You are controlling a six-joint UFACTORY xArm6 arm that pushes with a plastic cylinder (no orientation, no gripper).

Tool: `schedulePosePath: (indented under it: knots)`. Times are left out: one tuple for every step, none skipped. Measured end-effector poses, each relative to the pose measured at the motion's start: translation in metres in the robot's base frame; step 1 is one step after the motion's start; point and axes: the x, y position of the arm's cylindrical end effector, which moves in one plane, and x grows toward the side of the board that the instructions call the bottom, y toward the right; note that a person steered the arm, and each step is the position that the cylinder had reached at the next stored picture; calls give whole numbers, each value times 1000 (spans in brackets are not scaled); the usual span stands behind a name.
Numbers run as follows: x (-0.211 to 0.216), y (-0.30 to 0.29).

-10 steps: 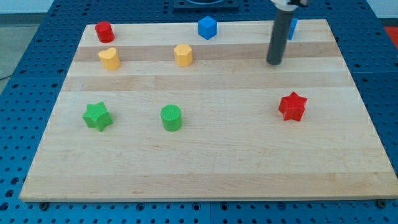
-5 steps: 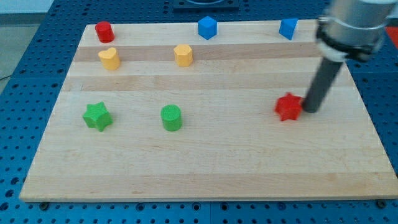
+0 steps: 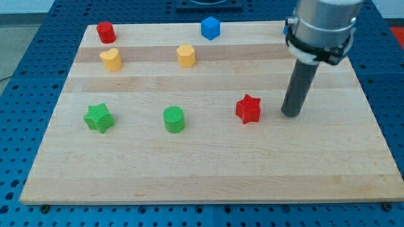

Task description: Move the red star to the center left

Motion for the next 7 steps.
schedulePosePath:
  knots:
    - [8,-54]
    - [-30,-119]
    - [-61,-162]
    - [-61,-127]
    - [-84,-79]
    - [-97,-103]
    - [-74,-169]
